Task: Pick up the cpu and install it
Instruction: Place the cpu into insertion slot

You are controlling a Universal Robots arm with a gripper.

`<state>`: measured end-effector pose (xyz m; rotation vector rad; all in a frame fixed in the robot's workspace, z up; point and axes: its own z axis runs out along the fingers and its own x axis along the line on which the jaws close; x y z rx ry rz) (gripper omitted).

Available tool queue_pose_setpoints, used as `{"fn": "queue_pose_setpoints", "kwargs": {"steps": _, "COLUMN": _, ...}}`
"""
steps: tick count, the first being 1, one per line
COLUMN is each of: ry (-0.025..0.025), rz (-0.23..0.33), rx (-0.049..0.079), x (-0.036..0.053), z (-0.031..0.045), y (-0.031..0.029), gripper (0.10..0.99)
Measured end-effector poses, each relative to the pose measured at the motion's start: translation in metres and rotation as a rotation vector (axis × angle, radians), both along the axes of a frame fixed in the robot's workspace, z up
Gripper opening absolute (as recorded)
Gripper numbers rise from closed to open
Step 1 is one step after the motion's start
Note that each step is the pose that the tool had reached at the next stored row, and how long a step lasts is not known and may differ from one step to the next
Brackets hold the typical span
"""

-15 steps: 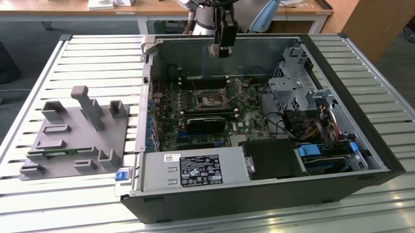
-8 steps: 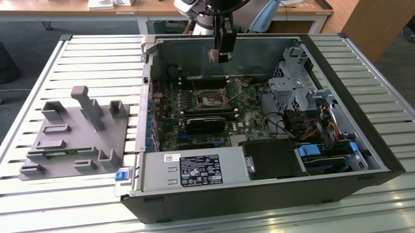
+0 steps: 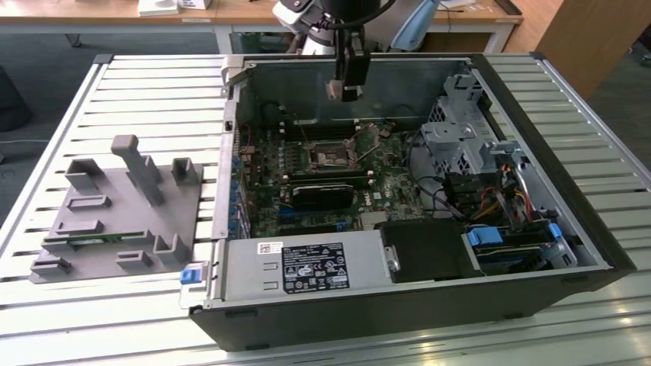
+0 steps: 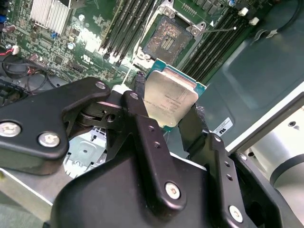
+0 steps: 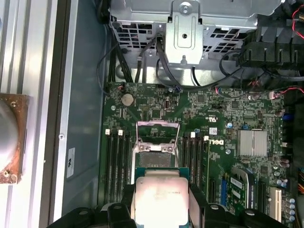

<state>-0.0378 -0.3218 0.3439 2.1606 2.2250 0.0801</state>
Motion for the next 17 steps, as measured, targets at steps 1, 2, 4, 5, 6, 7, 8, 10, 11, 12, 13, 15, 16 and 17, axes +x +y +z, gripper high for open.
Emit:
{"fn": "queue_pose_setpoints", "kwargs": {"steps": 1, "ry": 0.0, "rz": 0.0, "rx": 0.0, "x": -0.0002, "z": -0.0008, "y": 0.0, "gripper": 0.533}}
{"fn": "queue_pose_setpoints", "kwargs": {"steps": 2, "ry": 0.0, "rz": 0.001, "rx": 0.0, "x": -0.0003, "z": -0.0017, "y": 0.0, "gripper": 0.533}}
{"fn": "queue_pose_setpoints", "kwargs": {"steps": 4, "ry": 0.0, "rz": 0.001, "rx": 0.0, "x": -0.0004, "z": -0.004, "y": 0.0, "gripper": 0.533}}
{"fn": "queue_pose_setpoints", "kwargs": {"steps": 5, "ry": 0.0, "rz": 0.001, "rx": 0.0, "x": -0.0005, "z": -0.005, "y": 0.0002, "gripper": 0.533}}
{"fn": "queue_pose_setpoints", "kwargs": {"steps": 6, "ry": 0.0, "rz": 0.001, "rx": 0.0, "x": -0.0005, "z": -0.0062, "y": 0.0003, "gripper": 0.533}}
{"fn": "queue_pose_setpoints", "kwargs": {"steps": 7, "ry": 0.0, "rz": 0.001, "rx": 0.0, "x": -0.0005, "z": -0.0072, "y": 0.0004, "gripper": 0.533}}
{"fn": "queue_pose_setpoints", "kwargs": {"steps": 8, "ry": 0.0, "rz": 0.001, "rx": 0.0, "x": -0.0005, "z": -0.0083, "y": 0.0004, "gripper": 0.533}}
{"fn": "queue_pose_setpoints", "kwargs": {"steps": 10, "ry": 0.0, "rz": 0.001, "rx": 0.0, "x": -0.0006, "z": -0.0103, "y": 0.0004, "gripper": 0.533}}
{"fn": "queue_pose_setpoints", "kwargs": {"steps": 11, "ry": 0.0, "rz": 0.001, "rx": 0.0, "x": -0.0006, "z": -0.0112, "y": 0.0005, "gripper": 0.533}}
{"fn": "queue_pose_setpoints", "kwargs": {"steps": 12, "ry": 0.0, "rz": 0.001, "rx": 0.0, "x": -0.0006, "z": -0.012, "y": 0.0005, "gripper": 0.533}}
{"fn": "queue_pose_setpoints", "kwargs": {"steps": 13, "ry": 0.0001, "rz": 0.001, "rx": 0.0, "x": -0.0006, "z": -0.0128, "y": 0.0005, "gripper": 0.533}}
{"fn": "queue_pose_setpoints", "kwargs": {"steps": 15, "ry": 0.0, "rz": 0.001, "rx": 0.0, "x": -0.0006, "z": -0.0145, "y": 0.0005, "gripper": 0.533}}
{"fn": "queue_pose_setpoints", "kwargs": {"steps": 16, "ry": 0.0001, "rz": 0.001, "rx": 0.0, "x": -0.0006, "z": -0.0154, "y": 0.0005, "gripper": 0.533}}
{"fn": "queue_pose_setpoints", "kwargs": {"steps": 17, "ry": 0.0, "rz": 0.001, "rx": 0.0, "x": -0.0006, "z": -0.0163, "y": 0.0005, "gripper": 0.533}}
